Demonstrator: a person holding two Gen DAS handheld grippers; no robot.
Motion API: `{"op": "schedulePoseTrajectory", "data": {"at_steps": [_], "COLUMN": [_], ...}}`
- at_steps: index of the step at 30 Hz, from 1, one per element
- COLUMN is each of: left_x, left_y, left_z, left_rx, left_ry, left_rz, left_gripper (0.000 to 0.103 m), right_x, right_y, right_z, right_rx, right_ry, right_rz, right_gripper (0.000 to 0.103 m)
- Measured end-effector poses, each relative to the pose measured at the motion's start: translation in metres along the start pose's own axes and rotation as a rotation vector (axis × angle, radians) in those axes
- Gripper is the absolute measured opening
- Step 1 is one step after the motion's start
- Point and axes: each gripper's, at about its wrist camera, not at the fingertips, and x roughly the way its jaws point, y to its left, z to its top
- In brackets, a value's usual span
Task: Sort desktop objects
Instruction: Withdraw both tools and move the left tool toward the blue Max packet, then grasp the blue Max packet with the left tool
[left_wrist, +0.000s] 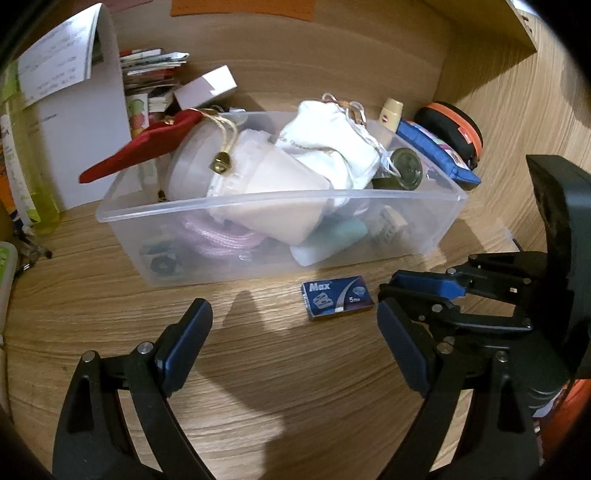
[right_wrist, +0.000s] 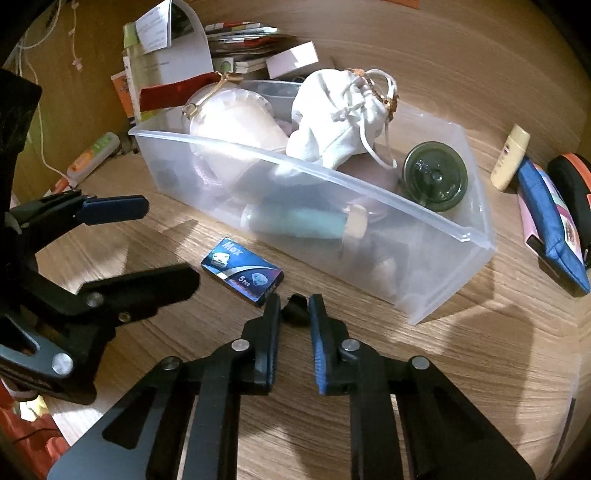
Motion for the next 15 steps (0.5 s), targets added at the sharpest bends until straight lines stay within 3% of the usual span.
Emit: {"op": "schedulePoseTrajectory", "data": {"at_steps": [15], "left_x": [0.034], "left_y": [-0.031], "left_z": [0.008], "left_rx": [0.051], "left_ry": [0.101], "left_rz": [0.022], "left_gripper": [0.091], "right_x": [-0.037], "right_y": [-0.036], "right_z": [-0.007], "right_rx": [0.064], "right_ry": [-0.107], "right_rz": [0.027], "right_gripper": [0.014]}}
